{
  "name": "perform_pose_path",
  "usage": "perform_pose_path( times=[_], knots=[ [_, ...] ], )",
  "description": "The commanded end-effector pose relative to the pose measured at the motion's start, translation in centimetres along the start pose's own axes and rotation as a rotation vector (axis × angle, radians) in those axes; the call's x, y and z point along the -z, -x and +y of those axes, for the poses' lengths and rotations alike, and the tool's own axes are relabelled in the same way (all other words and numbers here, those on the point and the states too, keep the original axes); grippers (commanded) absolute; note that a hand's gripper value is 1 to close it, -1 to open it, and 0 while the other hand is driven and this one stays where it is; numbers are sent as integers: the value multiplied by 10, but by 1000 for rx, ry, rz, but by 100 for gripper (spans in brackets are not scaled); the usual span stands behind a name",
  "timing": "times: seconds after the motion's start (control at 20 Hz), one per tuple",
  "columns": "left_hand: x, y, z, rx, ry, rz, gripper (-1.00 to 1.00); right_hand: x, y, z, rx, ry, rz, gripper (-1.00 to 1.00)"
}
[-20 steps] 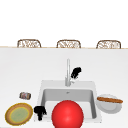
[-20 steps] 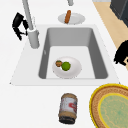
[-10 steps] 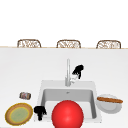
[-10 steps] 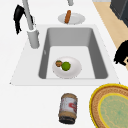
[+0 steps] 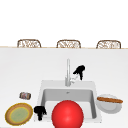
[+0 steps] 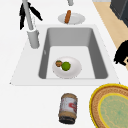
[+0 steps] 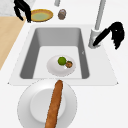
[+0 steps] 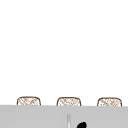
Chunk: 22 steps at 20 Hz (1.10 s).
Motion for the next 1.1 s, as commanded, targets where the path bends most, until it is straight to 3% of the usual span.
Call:
perform_pose_path(
  times=[0.0,0.3,0.65,0.75,1.05],
  knots=[
    [0,0,0,0,0,0,0,-22,-11,21,-21,20,15,-100],
    [0,0,0,0,0,0,0,-46,-38,36,-62,56,49,-100],
    [0,0,0,0,0,0,0,-43,-65,42,-114,76,164,-100],
    [0,0,0,0,0,0,0,-33,-55,46,-116,43,184,-100],
    [0,0,0,0,0,0,0,-24,-43,58,-130,87,202,-100]
  ],
)
